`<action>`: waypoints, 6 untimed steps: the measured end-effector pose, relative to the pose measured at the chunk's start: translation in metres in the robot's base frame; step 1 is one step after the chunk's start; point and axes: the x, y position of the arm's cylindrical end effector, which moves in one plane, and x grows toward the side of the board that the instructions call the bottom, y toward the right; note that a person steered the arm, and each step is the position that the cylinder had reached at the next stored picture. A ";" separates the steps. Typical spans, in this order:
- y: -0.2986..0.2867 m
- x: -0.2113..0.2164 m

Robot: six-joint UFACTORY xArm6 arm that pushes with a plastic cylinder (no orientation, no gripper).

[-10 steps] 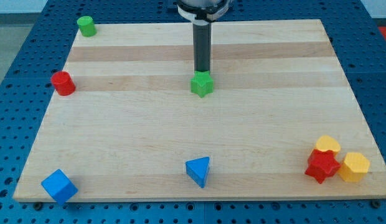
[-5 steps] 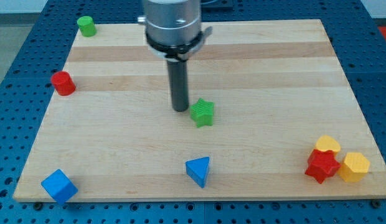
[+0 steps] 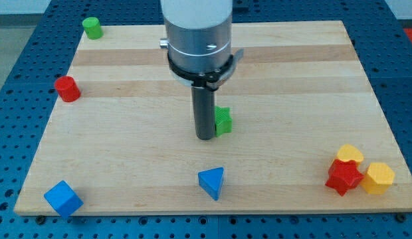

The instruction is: Push the green star to the top right of the blue triangle

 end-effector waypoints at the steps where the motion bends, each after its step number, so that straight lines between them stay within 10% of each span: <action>1: 0.002 0.000; 6: -0.006 -0.060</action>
